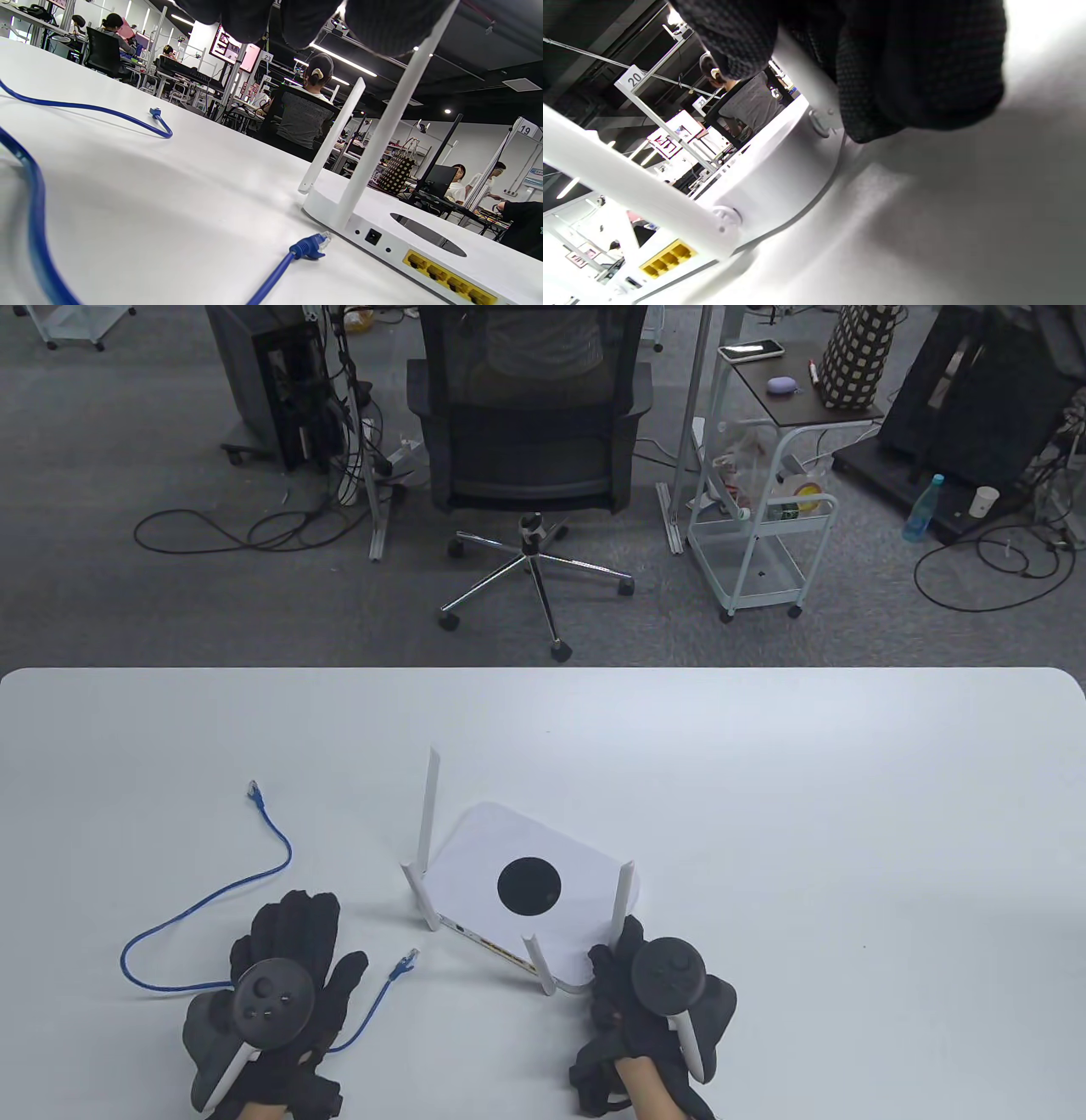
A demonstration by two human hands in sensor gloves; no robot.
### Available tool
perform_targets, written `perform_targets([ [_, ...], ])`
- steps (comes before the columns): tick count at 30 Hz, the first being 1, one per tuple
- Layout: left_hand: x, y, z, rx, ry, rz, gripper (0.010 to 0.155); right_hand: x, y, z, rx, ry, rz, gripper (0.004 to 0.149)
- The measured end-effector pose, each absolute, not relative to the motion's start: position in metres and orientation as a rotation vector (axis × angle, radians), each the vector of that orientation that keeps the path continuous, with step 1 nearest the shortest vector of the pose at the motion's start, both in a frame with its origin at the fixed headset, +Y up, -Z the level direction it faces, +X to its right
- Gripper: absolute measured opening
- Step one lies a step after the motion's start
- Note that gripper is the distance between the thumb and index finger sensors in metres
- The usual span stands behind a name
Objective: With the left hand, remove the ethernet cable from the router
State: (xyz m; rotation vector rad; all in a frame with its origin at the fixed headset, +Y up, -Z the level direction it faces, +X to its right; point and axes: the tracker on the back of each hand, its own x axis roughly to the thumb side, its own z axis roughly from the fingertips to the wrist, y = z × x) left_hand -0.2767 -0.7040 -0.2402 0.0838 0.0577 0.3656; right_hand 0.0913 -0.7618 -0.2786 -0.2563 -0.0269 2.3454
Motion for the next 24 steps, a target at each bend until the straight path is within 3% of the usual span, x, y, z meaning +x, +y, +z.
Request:
perform_targets([
  [8,-0.276,-0.706,-0.241,0.072,0.054,0.362,0.074,0.094,-0.758,-0.278,-0.246,0.124,2.279,0.069],
  [16,-0.275,-0.706,-0.242,0.064,0.047,0.359,0.074,0.108,-0.721,-0.268,-0.194,0.306,2.395,0.073],
  [20,-0.275,-0.707,-0.242,0.065,0.046,0.357,0.074,0.126,-0.707,-0.262,-0.206,0.272,2.563,0.071],
  [24,-0.272,-0.708,-0.243,0.063,0.036,0.339,0.073,0.146,-0.701,-0.259,-0.008,-0.072,2.680,0.069],
])
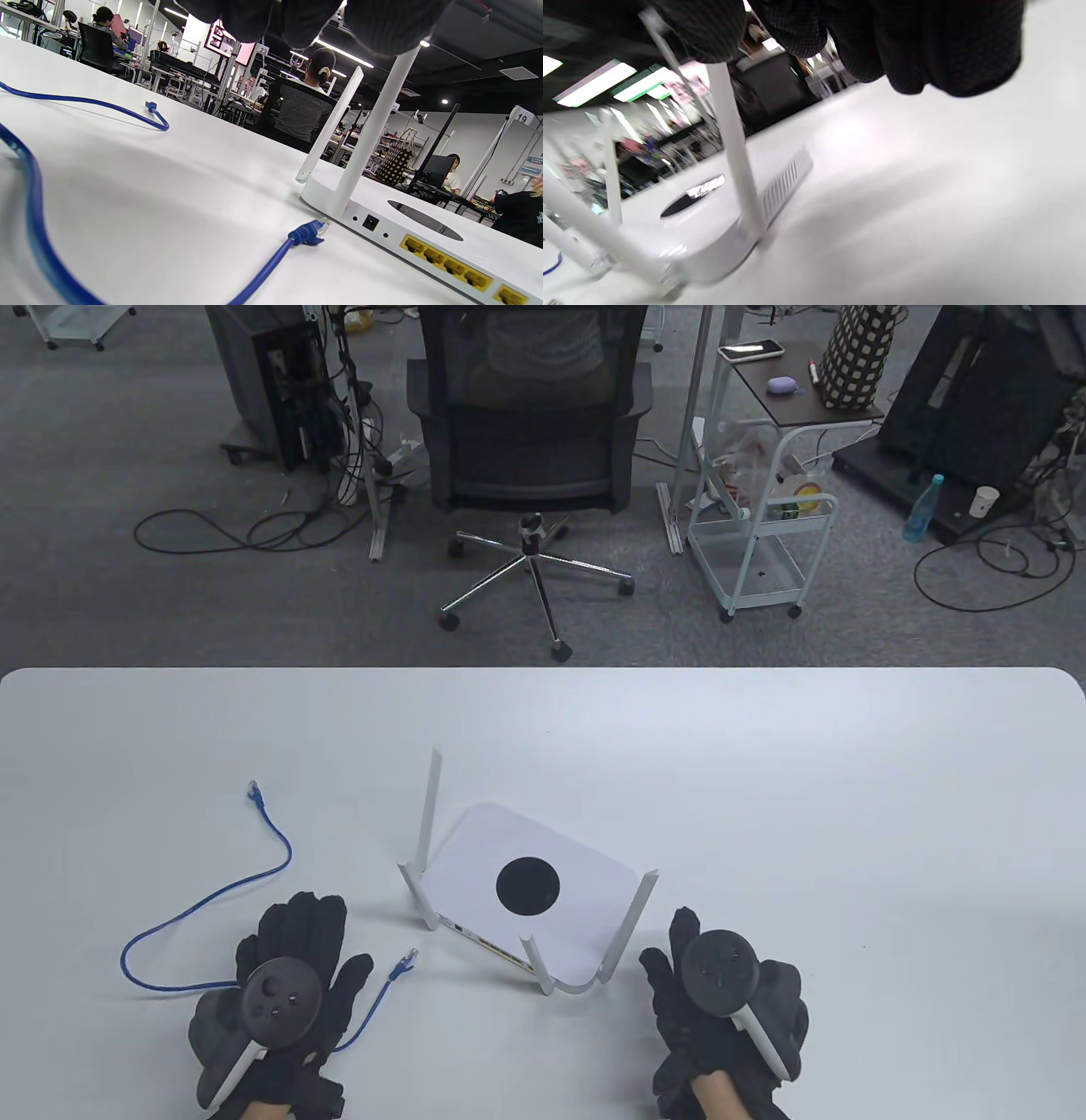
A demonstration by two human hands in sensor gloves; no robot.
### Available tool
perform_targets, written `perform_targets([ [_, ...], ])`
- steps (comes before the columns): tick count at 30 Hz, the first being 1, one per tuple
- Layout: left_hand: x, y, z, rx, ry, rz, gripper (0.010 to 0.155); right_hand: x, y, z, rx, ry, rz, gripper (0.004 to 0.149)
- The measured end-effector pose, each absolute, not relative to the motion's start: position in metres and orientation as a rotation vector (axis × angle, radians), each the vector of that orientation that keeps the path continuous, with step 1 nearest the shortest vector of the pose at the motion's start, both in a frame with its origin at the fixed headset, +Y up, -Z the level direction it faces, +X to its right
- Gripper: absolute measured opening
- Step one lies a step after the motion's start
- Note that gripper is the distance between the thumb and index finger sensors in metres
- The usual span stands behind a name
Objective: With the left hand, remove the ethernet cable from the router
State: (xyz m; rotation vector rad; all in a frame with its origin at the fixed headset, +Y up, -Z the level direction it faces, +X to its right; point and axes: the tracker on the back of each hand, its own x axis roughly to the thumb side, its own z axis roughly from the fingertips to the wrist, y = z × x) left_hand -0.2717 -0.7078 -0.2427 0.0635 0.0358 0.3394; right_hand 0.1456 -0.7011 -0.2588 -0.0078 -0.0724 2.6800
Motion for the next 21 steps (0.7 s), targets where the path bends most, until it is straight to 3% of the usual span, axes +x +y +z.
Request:
perform_targets([
  [3,-0.269,-0.709,-0.243,0.064,0.028,0.320,0.073,0.153,-0.705,-0.257,0.141,-0.199,2.754,0.069],
  [7,-0.266,-0.711,-0.243,0.056,0.023,0.287,0.075,0.154,-0.712,-0.256,0.282,-0.266,2.798,0.085],
  [12,-0.265,-0.713,-0.243,0.049,0.018,0.279,0.075,0.149,-0.720,-0.257,0.317,-0.215,2.834,0.093],
  [21,-0.263,-0.715,-0.243,0.041,0.014,0.274,0.075,0.150,-0.722,-0.256,0.300,-0.236,2.864,0.095],
])
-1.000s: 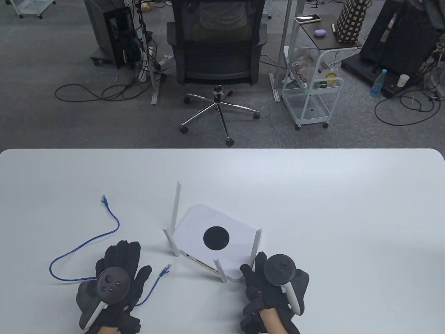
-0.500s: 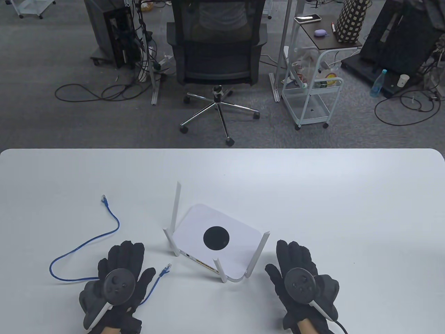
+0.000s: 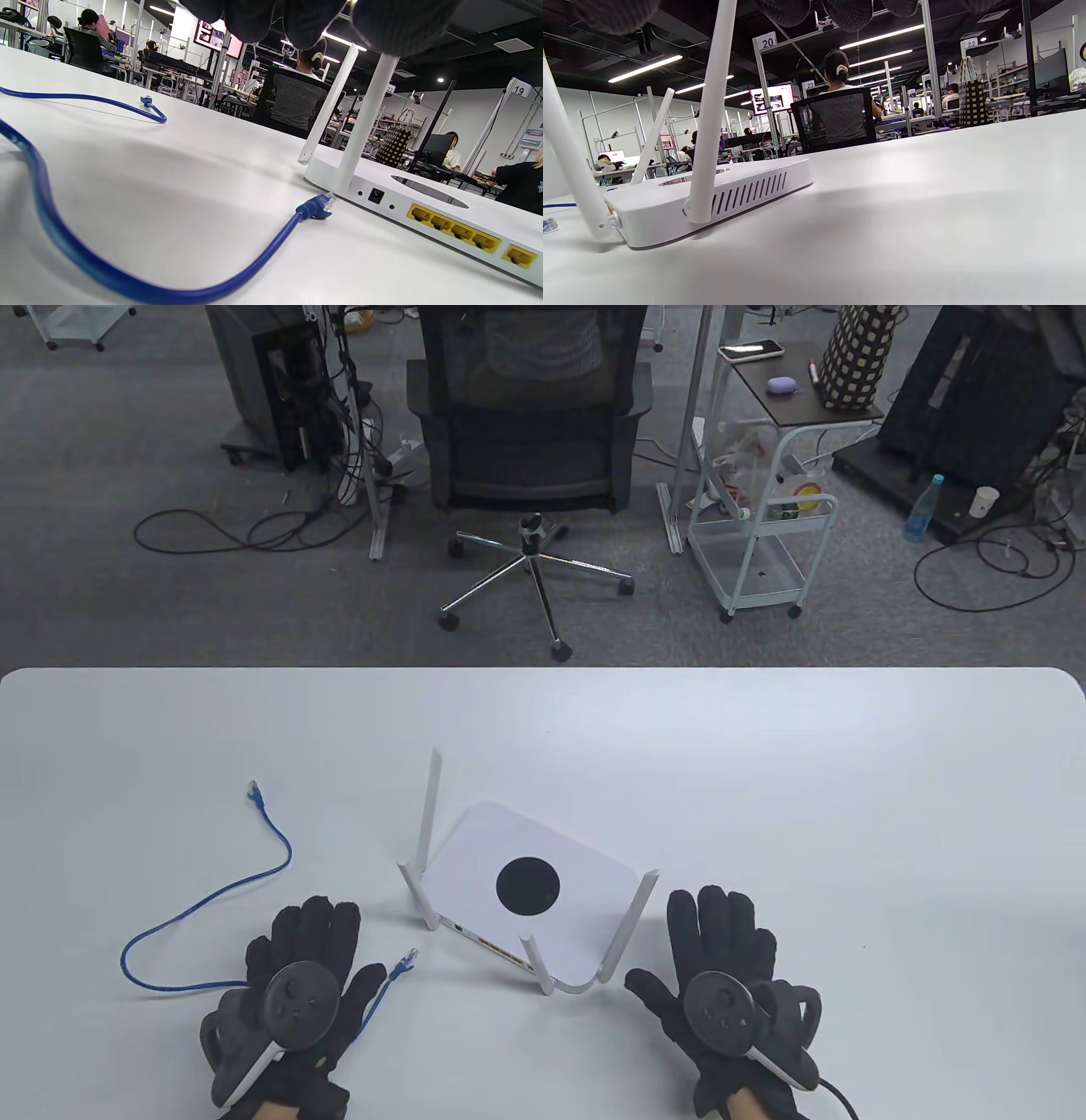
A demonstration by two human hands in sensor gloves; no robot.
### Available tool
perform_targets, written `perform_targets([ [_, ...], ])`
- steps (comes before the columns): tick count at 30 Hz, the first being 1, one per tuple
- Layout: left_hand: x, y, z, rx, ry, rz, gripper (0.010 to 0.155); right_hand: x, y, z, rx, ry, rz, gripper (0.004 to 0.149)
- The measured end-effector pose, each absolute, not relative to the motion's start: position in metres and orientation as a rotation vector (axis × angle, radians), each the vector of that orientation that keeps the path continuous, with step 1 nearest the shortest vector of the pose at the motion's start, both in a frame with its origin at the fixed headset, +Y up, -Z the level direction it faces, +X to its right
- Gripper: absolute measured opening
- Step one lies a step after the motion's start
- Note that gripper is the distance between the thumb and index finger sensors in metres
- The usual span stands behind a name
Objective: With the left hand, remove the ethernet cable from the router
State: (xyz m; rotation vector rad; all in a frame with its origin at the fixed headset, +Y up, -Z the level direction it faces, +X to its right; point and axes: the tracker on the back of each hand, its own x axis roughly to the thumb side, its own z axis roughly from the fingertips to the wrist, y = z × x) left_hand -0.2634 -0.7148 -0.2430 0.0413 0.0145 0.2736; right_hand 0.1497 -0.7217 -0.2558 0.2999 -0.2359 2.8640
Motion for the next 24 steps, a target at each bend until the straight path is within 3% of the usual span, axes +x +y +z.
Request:
perform_targets([
  [24,-0.2648,-0.7176,-0.2439,0.033,0.022,0.269,0.074,0.1483,-0.7237,-0.2563,0.291,-0.195,2.873,0.094],
])
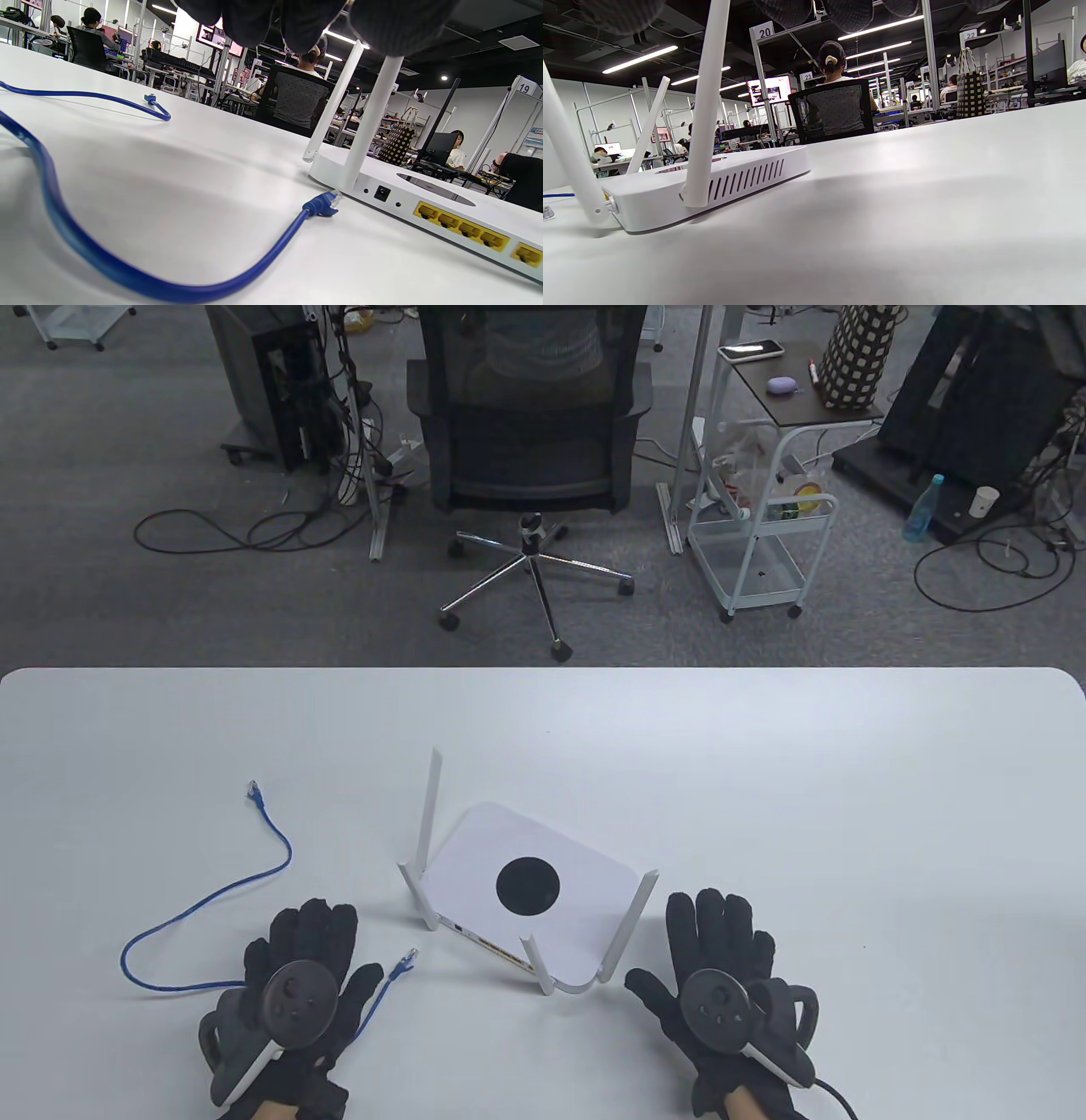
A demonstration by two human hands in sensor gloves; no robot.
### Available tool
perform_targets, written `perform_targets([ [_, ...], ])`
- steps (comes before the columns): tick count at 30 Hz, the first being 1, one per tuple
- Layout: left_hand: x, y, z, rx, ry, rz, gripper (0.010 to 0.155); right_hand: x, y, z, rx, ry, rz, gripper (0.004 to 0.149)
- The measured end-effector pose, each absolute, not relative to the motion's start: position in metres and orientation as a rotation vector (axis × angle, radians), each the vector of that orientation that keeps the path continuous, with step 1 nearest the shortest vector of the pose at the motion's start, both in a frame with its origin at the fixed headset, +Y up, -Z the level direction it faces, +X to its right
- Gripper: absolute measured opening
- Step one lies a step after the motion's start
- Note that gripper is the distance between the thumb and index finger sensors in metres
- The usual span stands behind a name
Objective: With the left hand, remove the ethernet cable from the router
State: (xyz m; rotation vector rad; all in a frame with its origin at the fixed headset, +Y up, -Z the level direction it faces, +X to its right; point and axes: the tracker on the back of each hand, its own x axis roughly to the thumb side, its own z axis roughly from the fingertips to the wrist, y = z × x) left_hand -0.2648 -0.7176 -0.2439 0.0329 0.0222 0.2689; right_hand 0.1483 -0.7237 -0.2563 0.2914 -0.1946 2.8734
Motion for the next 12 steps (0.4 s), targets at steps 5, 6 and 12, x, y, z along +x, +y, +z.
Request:
perform_targets([
  [5,-0.2655,-0.7177,-0.2440,0.032,0.025,0.269,0.074,0.1474,-0.7242,-0.2565,0.294,-0.192,2.879,0.093],
  [6,-0.2654,-0.7177,-0.2440,0.032,0.025,0.269,0.074,0.1473,-0.7242,-0.2565,0.294,-0.192,2.879,0.093],
  [12,-0.2655,-0.7180,-0.2443,0.030,0.023,0.267,0.074,0.1469,-0.7248,-0.2567,0.295,-0.190,2.883,0.093],
])
